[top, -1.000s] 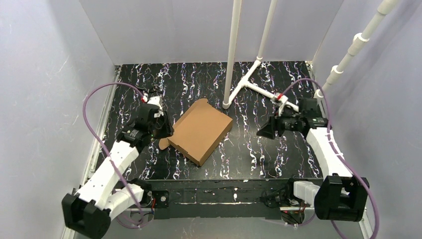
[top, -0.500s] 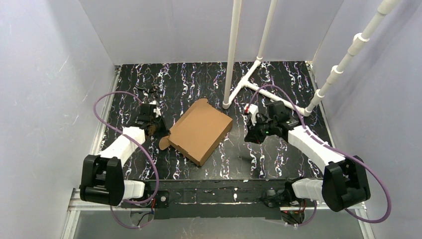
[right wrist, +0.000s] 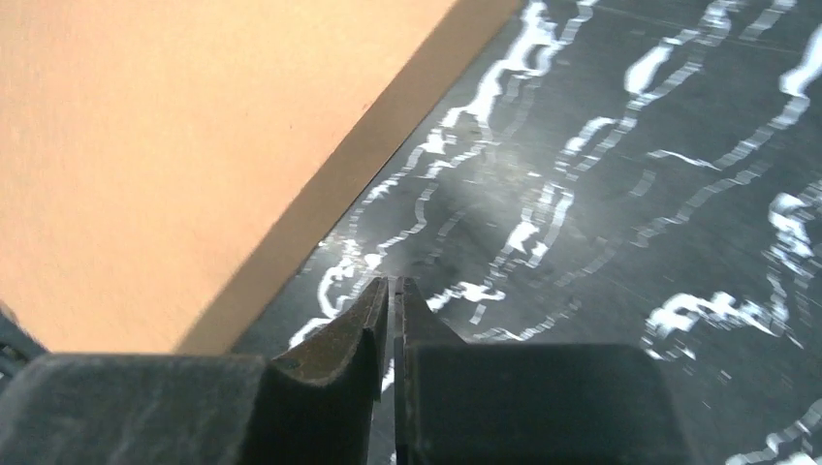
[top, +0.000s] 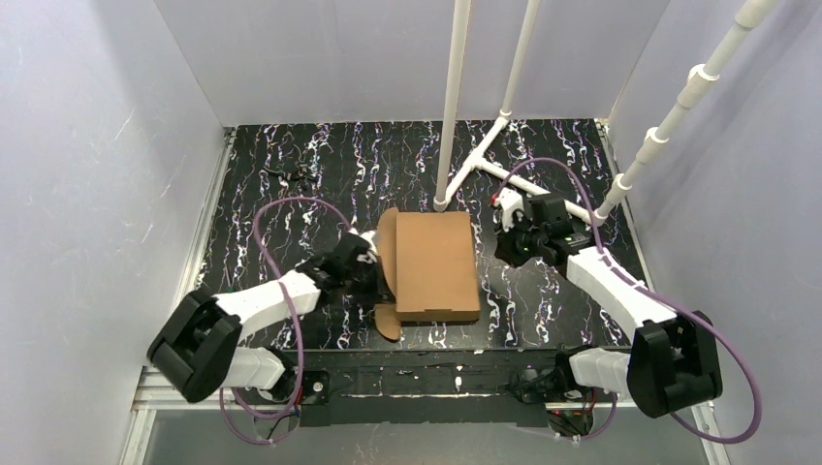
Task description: Fold the paper box
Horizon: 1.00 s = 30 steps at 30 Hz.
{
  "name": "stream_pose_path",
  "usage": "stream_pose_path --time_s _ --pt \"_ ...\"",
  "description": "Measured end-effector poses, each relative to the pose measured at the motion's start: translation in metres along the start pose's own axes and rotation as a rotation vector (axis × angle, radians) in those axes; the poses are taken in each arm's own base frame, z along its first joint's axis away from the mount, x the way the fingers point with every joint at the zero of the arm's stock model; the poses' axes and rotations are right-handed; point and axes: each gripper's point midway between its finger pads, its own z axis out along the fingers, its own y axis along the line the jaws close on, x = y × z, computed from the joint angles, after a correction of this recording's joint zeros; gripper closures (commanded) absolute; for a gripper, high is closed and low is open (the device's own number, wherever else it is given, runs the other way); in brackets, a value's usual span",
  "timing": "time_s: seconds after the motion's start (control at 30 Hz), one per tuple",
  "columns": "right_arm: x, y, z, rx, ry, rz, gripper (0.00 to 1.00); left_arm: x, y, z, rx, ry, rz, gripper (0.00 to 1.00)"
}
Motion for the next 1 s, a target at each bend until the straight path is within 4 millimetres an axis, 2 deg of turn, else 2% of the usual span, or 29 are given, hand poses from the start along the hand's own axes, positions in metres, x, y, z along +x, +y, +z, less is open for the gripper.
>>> stream_pose_path --time_s 0.13,0.23,0.27,0.37,0.43,0.5,0.57,0.63,0.77,0.87,0.93,1.0 --pt "-0.005 -0.028 -0.018 0.122 -0.028 0.026 0.77 0.025 -0.039 0.029 0.028 0.079 0.044 1.00" --pt "-0.010 -0.044 -0.031 0.191 -0.040 0.035 0.68 0.027 -0.071 0.054 0.047 0.102 0.066 1.00" --pt "-0.011 -0.046 -0.034 0.201 -0.044 0.032 0.63 0.025 -0.087 0.063 0.065 0.105 0.075 1.00" --pt "-0.019 -0.043 -0.042 0.181 -0.058 -0.001 0.50 0.014 -0.128 0.083 0.128 0.088 0.097 1.00" --pt "-0.024 -0.034 -0.047 0.127 -0.060 -0.041 0.43 0.013 -0.143 0.087 0.160 0.080 0.112 1.00" --pt "-0.026 -0.024 -0.050 0.069 -0.059 -0.082 0.37 0.012 -0.150 0.084 0.177 0.068 0.120 1.00" --pt "-0.027 -0.014 -0.053 0.010 -0.054 -0.123 0.31 0.011 -0.146 0.077 0.175 0.044 0.127 0.91" --pt "-0.028 -0.004 -0.056 -0.047 -0.052 -0.166 0.26 0.010 -0.135 0.062 0.155 0.010 0.140 0.72" --pt "-0.024 0.015 -0.055 -0.174 -0.041 -0.238 0.19 -0.005 -0.107 0.012 0.108 -0.118 0.179 0.37" --pt "-0.018 0.030 -0.043 -0.248 -0.006 -0.277 0.14 -0.036 -0.081 -0.018 0.116 -0.235 0.134 0.12" --pt "-0.017 0.039 -0.035 -0.281 0.021 -0.300 0.13 -0.065 -0.049 -0.033 0.097 -0.318 0.058 0.06" --pt "-0.023 0.045 -0.028 -0.299 0.040 -0.309 0.11 -0.091 -0.016 -0.040 0.052 -0.377 -0.016 0.05"
